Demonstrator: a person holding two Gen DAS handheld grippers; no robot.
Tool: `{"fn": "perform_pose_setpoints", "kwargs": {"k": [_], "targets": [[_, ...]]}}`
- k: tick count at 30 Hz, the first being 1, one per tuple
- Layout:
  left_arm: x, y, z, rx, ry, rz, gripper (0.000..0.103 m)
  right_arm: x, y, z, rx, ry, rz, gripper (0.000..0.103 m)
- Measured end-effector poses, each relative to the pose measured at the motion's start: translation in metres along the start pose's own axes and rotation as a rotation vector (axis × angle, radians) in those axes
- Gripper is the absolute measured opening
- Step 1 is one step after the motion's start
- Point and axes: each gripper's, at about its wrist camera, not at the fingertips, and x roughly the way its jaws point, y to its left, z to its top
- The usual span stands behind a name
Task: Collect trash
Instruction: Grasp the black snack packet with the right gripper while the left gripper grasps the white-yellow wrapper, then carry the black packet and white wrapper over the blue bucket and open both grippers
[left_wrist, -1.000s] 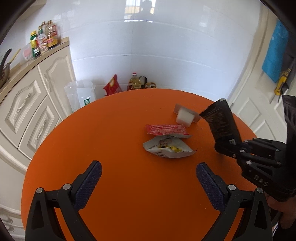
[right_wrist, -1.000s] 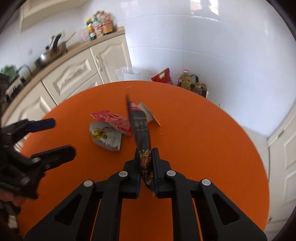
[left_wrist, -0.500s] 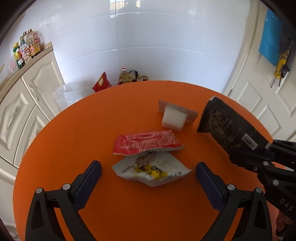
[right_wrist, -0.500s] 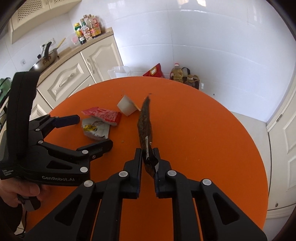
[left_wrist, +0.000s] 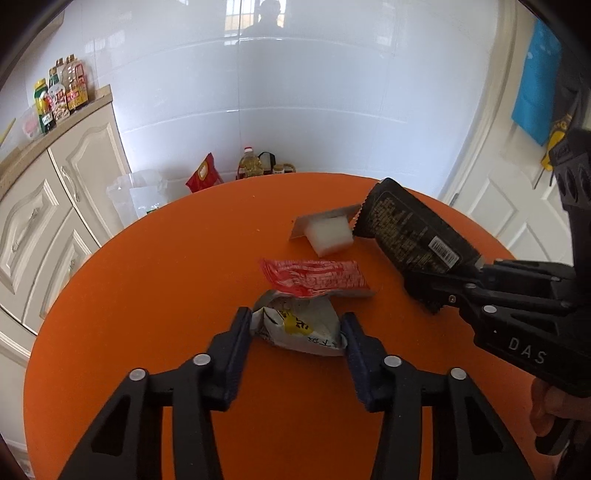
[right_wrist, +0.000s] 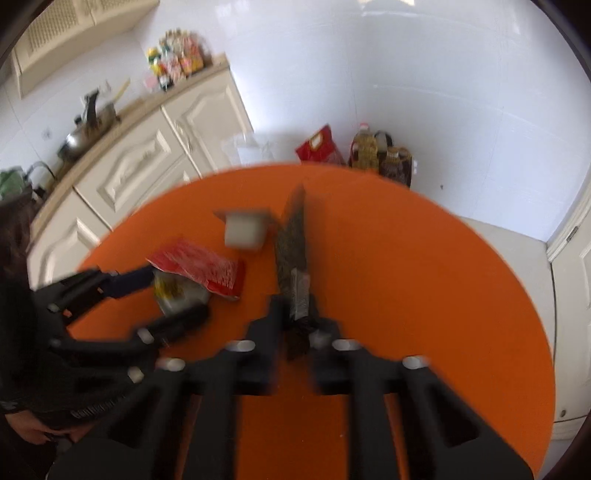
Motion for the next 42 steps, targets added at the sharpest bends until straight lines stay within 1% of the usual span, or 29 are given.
{"fn": "perform_pose_setpoints", "kwargs": {"k": [4, 7, 11, 17, 21, 22, 23, 28, 33, 38, 42], "targets": [[-0.019, 0.003, -0.015, -0.019, -0.001, -0.014, 0.042, -0.009, 0.008, -0.011, 0.003, -0.017, 0.010, 0.006], [-0.038, 0.008, -0.024, -0.049, 0.004, -0.041, 0.042, -0.019, 0.013, -0.021, 0.016, -0.026, 0.014, 0.005], [-0.049, 0.029, -0.033, -0.084, 0.006, -0.053, 0.041, -0.040, 0.015, -0.038, 0.072, -0.051, 0.034, 0.005], [-0.072, 0.050, -0.042, -0.093, -0.031, -0.055, 0.041, -0.076, 0.017, -0.065, 0.111, -0.096, 0.027, 0.005], [-0.087, 0.049, -0.046, -0.058, -0.078, -0.069, 0.041, -0.104, 0.020, -0.079, 0.121, -0.134, 0.015, 0.005], [-0.082, 0.057, -0.041, -0.051, -0.089, -0.079, 0.041, -0.113, 0.021, -0.082, 0.123, -0.147, 0.011, 0.005], [-0.086, 0.057, -0.043, -0.043, -0.102, -0.091, 0.041, -0.120, 0.021, -0.086, 0.125, -0.159, 0.006, 0.005], [-0.091, 0.054, -0.041, 0.013, -0.142, -0.137, 0.041, -0.162, 0.027, -0.103, 0.143, -0.223, -0.024, 0.005], [-0.094, 0.042, -0.041, 0.087, -0.170, -0.193, 0.041, -0.200, 0.026, -0.124, 0.160, -0.276, -0.061, 0.005], [-0.081, 0.020, -0.038, 0.169, -0.182, -0.265, 0.041, -0.245, 0.012, -0.153, 0.196, -0.333, -0.115, 0.005], [-0.066, -0.001, -0.038, 0.223, -0.172, -0.316, 0.041, -0.272, -0.004, -0.177, 0.233, -0.363, -0.162, 0.005]]}}
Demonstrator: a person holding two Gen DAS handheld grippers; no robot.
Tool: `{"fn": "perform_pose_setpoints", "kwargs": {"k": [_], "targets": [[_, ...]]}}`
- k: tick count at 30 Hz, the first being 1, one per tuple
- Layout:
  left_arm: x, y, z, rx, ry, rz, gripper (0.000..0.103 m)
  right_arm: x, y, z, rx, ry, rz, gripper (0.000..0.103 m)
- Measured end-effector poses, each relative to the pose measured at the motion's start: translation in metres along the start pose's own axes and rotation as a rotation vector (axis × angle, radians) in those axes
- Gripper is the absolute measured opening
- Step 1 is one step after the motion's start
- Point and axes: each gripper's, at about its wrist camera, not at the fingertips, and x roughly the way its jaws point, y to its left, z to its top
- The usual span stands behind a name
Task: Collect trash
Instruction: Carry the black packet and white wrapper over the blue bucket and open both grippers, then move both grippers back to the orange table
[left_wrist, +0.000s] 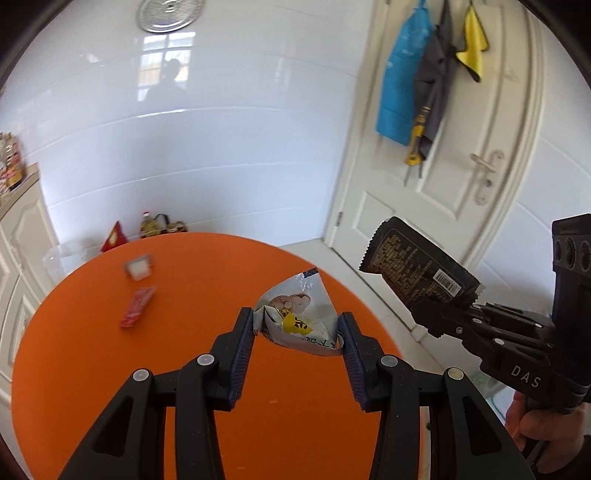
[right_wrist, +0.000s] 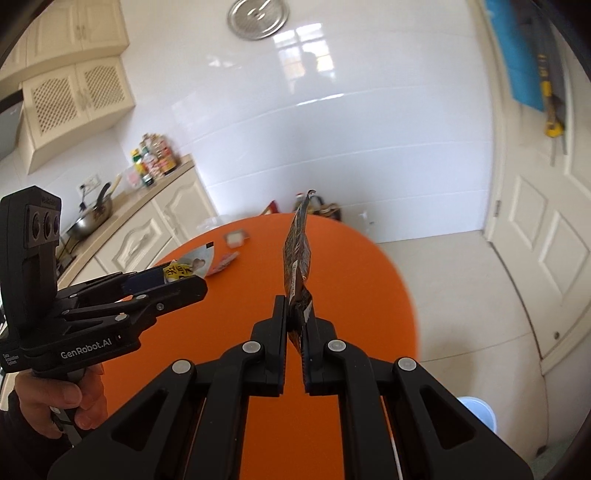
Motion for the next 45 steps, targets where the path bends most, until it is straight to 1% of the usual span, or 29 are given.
{"fn": "perform_pose_setpoints", "kwargs": {"k": [6, 8, 10, 14, 16, 19, 20, 22, 26, 27, 28, 29, 30, 31, 32, 33, 34, 35, 36, 37, 38, 39, 40, 41, 42, 43, 45], "targets": [[0.022, -0.027, 0.000, 0.073, 0.019, -0.083, 0.041, -0.047, -0.039, -0.021, 0.045, -0.034, -0.082, 0.005], [0.035, -0.045, -0.001, 0.105, 0.034, -0.121, 0.041, -0.063, -0.057, -0.030, 0.074, -0.042, -0.118, 0.005], [0.040, -0.064, -0.002, 0.131, 0.054, -0.164, 0.041, -0.080, -0.077, -0.042, 0.104, -0.045, -0.160, 0.005], [0.072, -0.113, -0.011, 0.200, 0.125, -0.253, 0.041, -0.103, -0.116, -0.062, 0.173, -0.038, -0.234, 0.005], [0.088, -0.135, -0.017, 0.233, 0.167, -0.273, 0.041, -0.109, -0.144, -0.076, 0.218, -0.016, -0.268, 0.005], [0.130, -0.168, -0.038, 0.270, 0.277, -0.300, 0.041, -0.106, -0.183, -0.098, 0.283, 0.033, -0.300, 0.005], [0.143, -0.177, -0.038, 0.277, 0.313, -0.304, 0.041, -0.101, -0.201, -0.108, 0.311, 0.059, -0.308, 0.005], [0.166, -0.190, -0.049, 0.290, 0.372, -0.299, 0.041, -0.087, -0.232, -0.129, 0.366, 0.113, -0.318, 0.005], [0.212, -0.203, -0.076, 0.300, 0.487, -0.281, 0.042, -0.061, -0.277, -0.159, 0.457, 0.188, -0.316, 0.006], [0.220, -0.206, -0.080, 0.301, 0.508, -0.281, 0.042, -0.052, -0.289, -0.168, 0.481, 0.212, -0.312, 0.007], [0.230, -0.209, -0.083, 0.299, 0.539, -0.288, 0.044, -0.048, -0.296, -0.172, 0.494, 0.224, -0.320, 0.010], [0.242, -0.213, -0.085, 0.294, 0.573, -0.296, 0.048, -0.042, -0.306, -0.179, 0.516, 0.237, -0.337, 0.010], [0.254, -0.215, -0.088, 0.292, 0.603, -0.290, 0.057, -0.037, -0.313, -0.184, 0.534, 0.247, -0.334, 0.011], [0.261, -0.215, -0.095, 0.296, 0.632, -0.275, 0.062, -0.030, -0.325, -0.192, 0.563, 0.268, -0.332, 0.020], [0.269, -0.215, -0.097, 0.292, 0.653, -0.271, 0.067, -0.027, -0.331, -0.197, 0.577, 0.279, -0.347, 0.032], [0.275, -0.220, -0.098, 0.288, 0.668, -0.268, 0.072, -0.025, -0.337, -0.203, 0.591, 0.280, -0.358, 0.061], [0.279, -0.222, -0.099, 0.289, 0.677, -0.259, 0.076, -0.026, -0.343, -0.209, 0.618, 0.269, -0.361, 0.079], [0.278, -0.221, -0.103, 0.299, 0.679, -0.235, 0.083, -0.027, -0.345, -0.212, 0.639, 0.256, -0.365, 0.082], [0.281, -0.226, -0.100, 0.300, 0.676, -0.221, 0.086, -0.030, -0.348, -0.215, 0.657, 0.246, -0.369, 0.085], [0.278, -0.224, -0.103, 0.296, 0.673, -0.216, 0.087, -0.032, -0.348, -0.217, 0.669, 0.241, -0.374, 0.092], [0.281, -0.226, -0.099, 0.293, 0.675, -0.207, 0.090, -0.036, -0.348, -0.219, 0.688, 0.233, -0.384, 0.095], [0.286, -0.232, -0.098, 0.292, 0.676, -0.194, 0.091, -0.037, -0.348, -0.219, 0.695, 0.228, -0.392, 0.102], [0.280, -0.225, -0.099, 0.290, 0.669, -0.179, 0.091, -0.042, -0.347, -0.220, 0.704, 0.223, -0.413, 0.103], [0.284, -0.232, -0.092, 0.289, 0.658, -0.170, 0.091, -0.045, -0.346, -0.219, 0.709, 0.221, -0.424, 0.103], [0.281, -0.231, -0.090, 0.288, 0.647, -0.163, 0.091, -0.046, -0.343, -0.217, 0.712, 0.219, -0.430, 0.103], [0.276, -0.231, -0.087, 0.289, 0.631, -0.154, 0.091, -0.050, -0.338, -0.214, 0.715, 0.214, -0.441, 0.103], [0.259, -0.242, -0.079, 0.295, 0.598, -0.141, 0.092, -0.059, -0.333, -0.210, 0.712, 0.192, -0.458, 0.103]]}}
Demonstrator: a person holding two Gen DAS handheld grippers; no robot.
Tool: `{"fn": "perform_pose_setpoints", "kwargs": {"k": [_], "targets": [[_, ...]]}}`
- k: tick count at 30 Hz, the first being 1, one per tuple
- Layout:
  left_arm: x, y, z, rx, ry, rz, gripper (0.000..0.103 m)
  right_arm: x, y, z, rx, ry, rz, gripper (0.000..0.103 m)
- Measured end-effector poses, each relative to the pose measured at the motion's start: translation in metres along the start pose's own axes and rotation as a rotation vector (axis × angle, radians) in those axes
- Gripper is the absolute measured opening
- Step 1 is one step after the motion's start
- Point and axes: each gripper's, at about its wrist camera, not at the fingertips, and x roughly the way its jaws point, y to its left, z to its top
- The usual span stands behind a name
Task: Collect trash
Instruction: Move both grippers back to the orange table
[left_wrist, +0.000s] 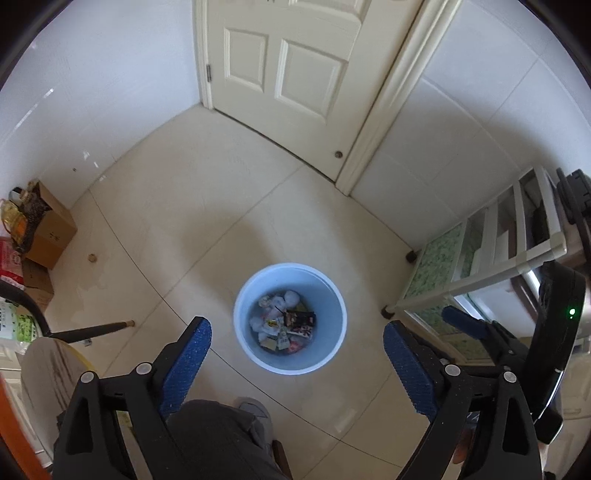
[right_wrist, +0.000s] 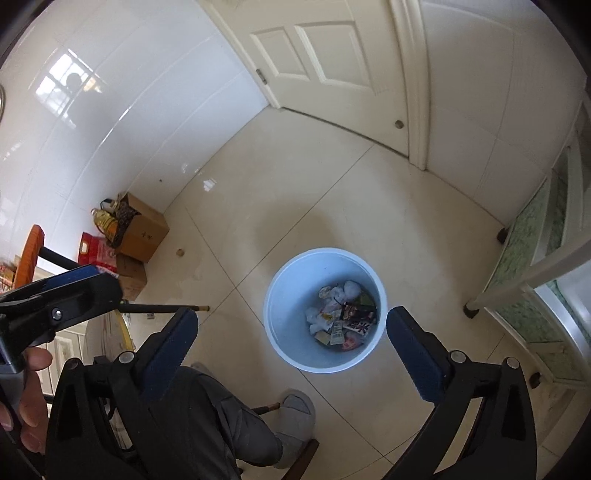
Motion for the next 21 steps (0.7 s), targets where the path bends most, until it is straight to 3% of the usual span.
{"fn": "perform_pose_setpoints", "kwargs": {"k": [7, 11, 21], "targets": [[-0.105, -0.018, -0.042, -0.016, -0.147, 0.034, 0.094, -0.044, 0.041, 0.008, -0.043, -0.092, 0.012, 0.103], [-0.179, -0.013, -0.083, -0.060, -0.250, 0.056, 0.097, -0.074, 0.078, 0.012, -0.095, -0.154, 0.026, 0.103], [-0.315, 0.002, -0.191, -0.181, -0.439, 0.126, 0.099, -0.136, 0.184, 0.005, -0.243, -0.267, 0.090, 0.103]]}}
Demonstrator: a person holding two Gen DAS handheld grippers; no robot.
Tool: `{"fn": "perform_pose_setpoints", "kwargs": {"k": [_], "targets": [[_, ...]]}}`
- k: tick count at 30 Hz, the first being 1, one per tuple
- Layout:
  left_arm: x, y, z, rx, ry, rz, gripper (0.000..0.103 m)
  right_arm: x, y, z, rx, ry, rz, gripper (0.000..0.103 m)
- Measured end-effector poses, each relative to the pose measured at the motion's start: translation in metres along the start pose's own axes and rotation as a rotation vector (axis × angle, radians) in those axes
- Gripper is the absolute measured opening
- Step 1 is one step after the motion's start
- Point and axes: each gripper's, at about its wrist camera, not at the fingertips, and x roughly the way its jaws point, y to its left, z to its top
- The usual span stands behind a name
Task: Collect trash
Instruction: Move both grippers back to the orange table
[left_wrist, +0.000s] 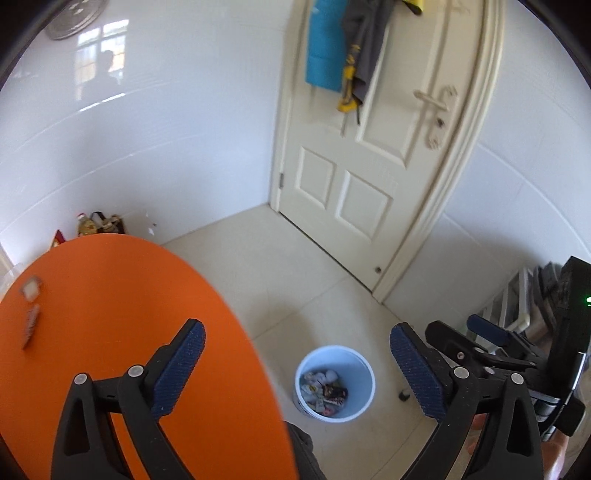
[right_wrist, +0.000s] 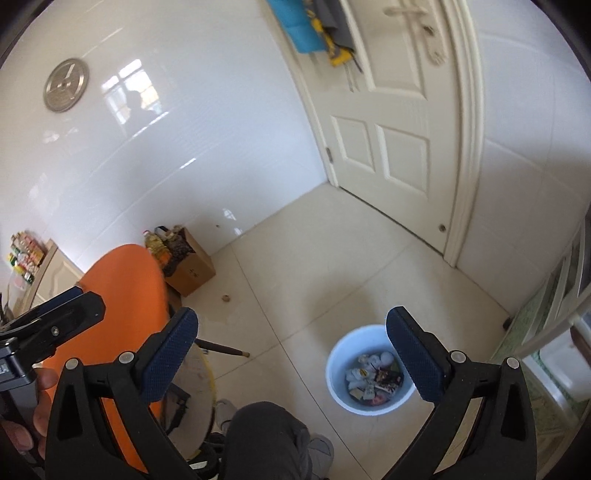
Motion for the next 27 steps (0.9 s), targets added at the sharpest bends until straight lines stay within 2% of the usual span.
{"fn": "perform_pose_setpoints", "kwargs": {"k": [8, 14, 22, 27], "targets": [[-0.122, 0.043, -0.042, -0.103, -0.125, 0.076, 0.100, -0.026, 0.090, 0.011, -0.129, -0.070, 0.098, 0.103], [-0.210, 0.067, -0.087, -0.182, -0.231, 0.159, 0.102, -0.042, 0.154, 0.012, -0.219, -0.105, 0.179, 0.103], [-0.289, 0.084, -0.155, -0.289, -0.302, 0.260, 0.102, -0.055, 0.233, 0.005, -0.326, -0.136, 0.277, 0.103], [-0.311, 0.085, -0.178, -0.350, -0.319, 0.328, 0.102, -0.059, 0.274, -0.007, -0.376, -0.141, 0.329, 0.103]]}}
